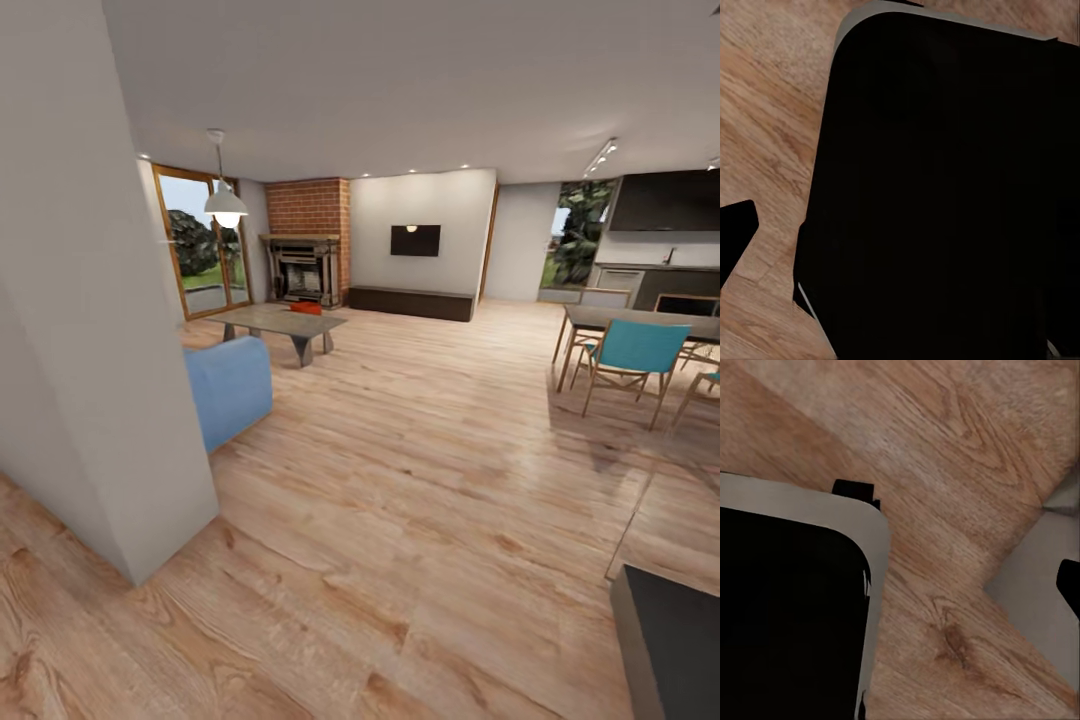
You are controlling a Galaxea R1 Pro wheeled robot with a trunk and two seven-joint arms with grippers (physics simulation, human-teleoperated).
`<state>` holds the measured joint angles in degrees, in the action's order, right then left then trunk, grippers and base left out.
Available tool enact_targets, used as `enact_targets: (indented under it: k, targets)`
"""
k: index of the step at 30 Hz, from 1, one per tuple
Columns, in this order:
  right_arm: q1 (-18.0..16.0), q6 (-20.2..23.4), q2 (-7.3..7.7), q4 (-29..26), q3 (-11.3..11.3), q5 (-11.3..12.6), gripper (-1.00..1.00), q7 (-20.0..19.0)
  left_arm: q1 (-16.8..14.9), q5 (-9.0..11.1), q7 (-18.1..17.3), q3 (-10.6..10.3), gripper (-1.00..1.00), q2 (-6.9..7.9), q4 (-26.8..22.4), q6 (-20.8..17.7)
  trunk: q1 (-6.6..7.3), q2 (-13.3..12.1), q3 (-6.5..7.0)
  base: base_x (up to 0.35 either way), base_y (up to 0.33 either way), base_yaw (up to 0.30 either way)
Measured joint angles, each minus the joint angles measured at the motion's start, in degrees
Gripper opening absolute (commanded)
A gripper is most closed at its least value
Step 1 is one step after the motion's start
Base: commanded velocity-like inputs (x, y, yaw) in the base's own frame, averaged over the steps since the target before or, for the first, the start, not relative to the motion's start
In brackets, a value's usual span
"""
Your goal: Move the two storage containers from the living room to the garage. In the garage, place one container on the floor and stack the other container on top of it (either order is fine).
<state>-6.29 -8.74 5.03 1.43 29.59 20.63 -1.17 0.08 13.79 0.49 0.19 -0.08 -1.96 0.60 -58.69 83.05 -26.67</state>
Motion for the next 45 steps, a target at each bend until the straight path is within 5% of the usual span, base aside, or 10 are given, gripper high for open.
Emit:
enact_targets:
  k: [15, 33, 45]
  targets:
    - [0.0, 0.0, -0.09, 0.0, 0.2, -0.2, 1.00, 0.1, 0.0, -0.1, 0.0, 0.0, 1.00, -0.05, 0.0, -0.1, 0.00, 0.0, 0.00, 0.330, 0.000, -0.002]
    - [0.0, 0.0, -0.08, 0.0, 0.0, 0.2, 1.00, 0.1, 0.0, 0.0, 0.1, 0.0, 1.00, -0.01, 0.0, 0.0, 0.00, 0.0, 0.11, 0.330, 0.000, -0.252]
    - [0.0, 0.0, -0.09, 0.0, 0.2, -0.2, 1.00, 0.0, 0.0, 0.0, 0.1, 0.0, 1.00, 0.00, 0.1, -0.1, 0.00, 0.0, 0.14, 0.330, 0.000, -0.016]
